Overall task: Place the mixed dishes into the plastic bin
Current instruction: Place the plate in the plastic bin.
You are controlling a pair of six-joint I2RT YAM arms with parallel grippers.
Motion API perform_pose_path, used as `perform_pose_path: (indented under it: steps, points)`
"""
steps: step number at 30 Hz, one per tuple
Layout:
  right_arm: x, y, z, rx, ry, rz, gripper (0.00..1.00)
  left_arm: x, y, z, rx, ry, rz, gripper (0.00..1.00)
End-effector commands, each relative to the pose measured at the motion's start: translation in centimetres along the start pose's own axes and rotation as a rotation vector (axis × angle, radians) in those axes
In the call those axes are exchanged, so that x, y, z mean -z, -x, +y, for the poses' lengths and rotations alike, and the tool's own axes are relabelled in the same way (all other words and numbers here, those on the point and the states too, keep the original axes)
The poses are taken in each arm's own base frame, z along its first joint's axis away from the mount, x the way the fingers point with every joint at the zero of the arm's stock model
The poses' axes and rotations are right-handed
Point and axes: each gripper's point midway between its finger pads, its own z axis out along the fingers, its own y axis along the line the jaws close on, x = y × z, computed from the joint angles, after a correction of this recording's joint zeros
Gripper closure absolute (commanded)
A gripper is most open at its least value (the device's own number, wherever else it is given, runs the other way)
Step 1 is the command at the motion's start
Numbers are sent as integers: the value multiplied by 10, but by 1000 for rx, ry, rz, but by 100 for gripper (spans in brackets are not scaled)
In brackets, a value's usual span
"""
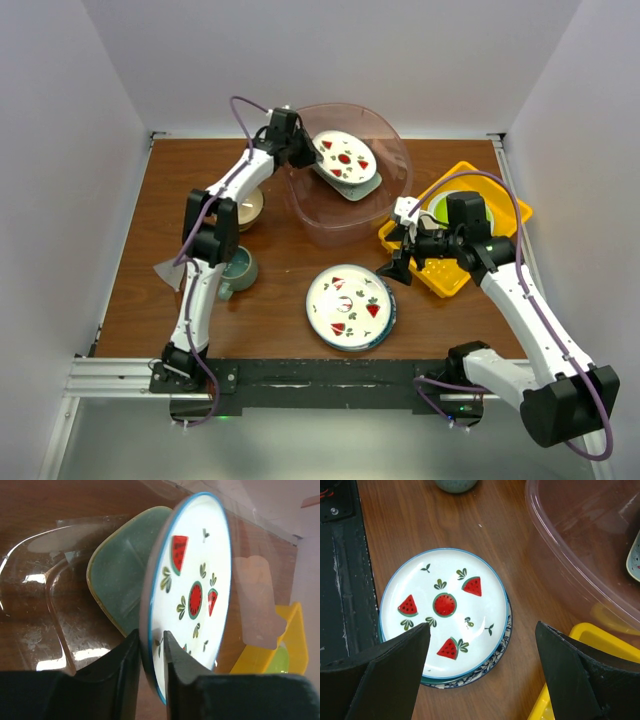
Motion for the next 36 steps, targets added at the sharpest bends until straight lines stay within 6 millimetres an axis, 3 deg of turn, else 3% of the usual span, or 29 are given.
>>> perform_pose_path:
  steps: [1, 10, 18, 27, 36]
  points:
    - [8, 20, 1, 55, -5, -49, 10, 3, 19, -21, -12, -48, -61, 65]
    - [8, 20, 0, 57, -13, -49, 10, 14, 25, -22, -40, -34, -76, 37]
    - [9, 20, -1, 59, -21, -48, 10, 46, 50, -32, -128, 1, -147, 11]
    - [11, 19, -3, 62, -39, -51, 10, 85, 70, -43, -233, 27, -205, 6]
    - [15, 19, -5, 83, -61, -51, 9, 154, 88, -69, -359, -32, -305, 3]
